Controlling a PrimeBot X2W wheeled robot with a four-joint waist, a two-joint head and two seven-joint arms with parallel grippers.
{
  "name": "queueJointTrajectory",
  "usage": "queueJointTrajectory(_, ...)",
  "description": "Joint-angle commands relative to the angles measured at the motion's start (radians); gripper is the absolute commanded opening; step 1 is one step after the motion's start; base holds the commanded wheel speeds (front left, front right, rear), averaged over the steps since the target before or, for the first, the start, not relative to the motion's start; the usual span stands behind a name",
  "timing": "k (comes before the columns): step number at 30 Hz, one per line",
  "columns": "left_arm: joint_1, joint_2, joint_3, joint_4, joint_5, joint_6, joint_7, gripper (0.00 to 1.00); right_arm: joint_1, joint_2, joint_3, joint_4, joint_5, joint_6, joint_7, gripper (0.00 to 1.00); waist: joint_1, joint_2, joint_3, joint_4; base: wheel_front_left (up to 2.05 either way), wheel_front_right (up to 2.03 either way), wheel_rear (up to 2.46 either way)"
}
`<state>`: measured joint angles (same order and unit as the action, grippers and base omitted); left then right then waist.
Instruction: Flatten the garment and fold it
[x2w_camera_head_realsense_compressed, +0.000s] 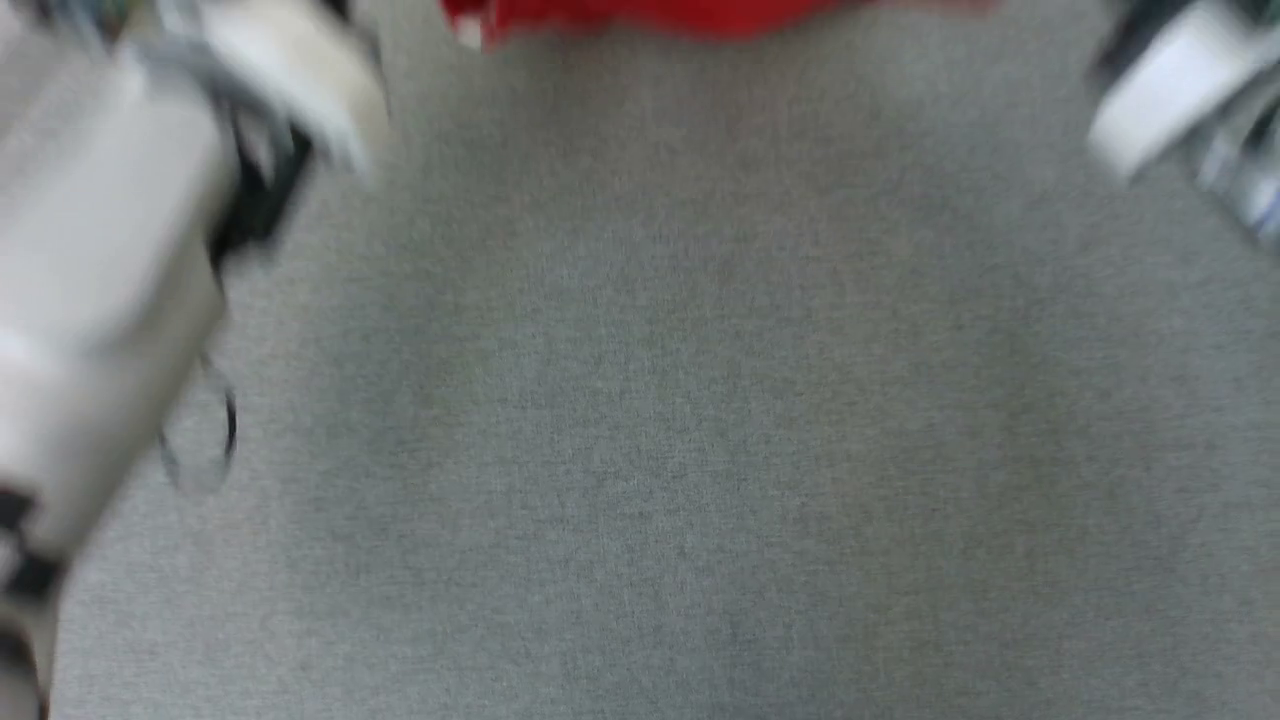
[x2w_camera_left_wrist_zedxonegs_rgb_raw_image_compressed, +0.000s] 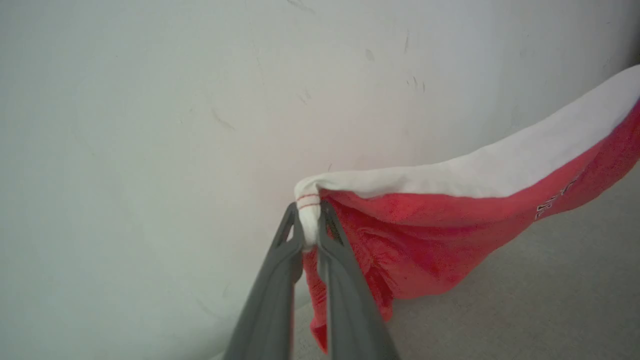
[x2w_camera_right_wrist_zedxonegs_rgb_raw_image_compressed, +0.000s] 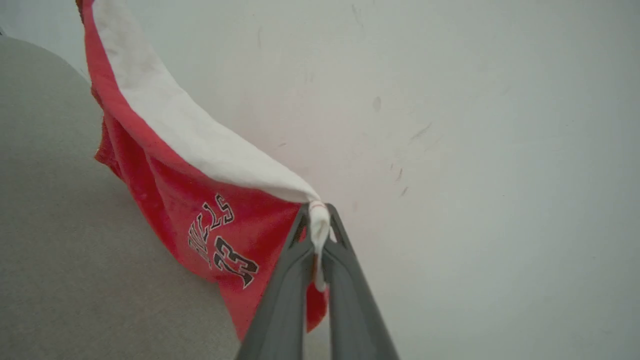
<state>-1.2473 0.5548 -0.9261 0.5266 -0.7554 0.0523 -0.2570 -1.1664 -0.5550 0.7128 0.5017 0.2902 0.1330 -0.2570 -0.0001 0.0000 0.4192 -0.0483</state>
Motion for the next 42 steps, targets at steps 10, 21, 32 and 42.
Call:
queueJointTrajectory(10,0.584,0.126,0.003,-0.271,0.003,0.132,-0.005,0.0,0.518,-0.068,-0.01,-0.219,-0.01,-0.002,-0.005,0.0,0.0001,0.0,-0.25,-0.018,0.0,0.0,0.0)
queueJointTrajectory(21,0.909,0.202,-0.061,-0.355,-0.009,0.218,-0.005,0.0,1.038,-0.095,-0.106,-0.406,-0.024,-0.002,0.005,0.0,0.0001,0.0,-0.365,0.003,0.0,0.0,0.0)
queueJointTrajectory(32,1.019,0.247,-0.1,-0.48,-0.001,0.306,0.031,0.0,1.288,-0.015,-0.258,-0.49,-0.086,-0.002,0.019,0.0,0.0001,0.0,-0.372,0.049,0.0,0.0,0.0)
queueJointTrajectory(42,0.811,0.179,-0.055,-0.43,0.038,0.244,0.031,0.0,1.026,-0.073,-0.291,-0.501,-0.119,-0.002,0.049,0.0,0.0001,0.0,-0.263,0.11,0.0,0.0,0.0)
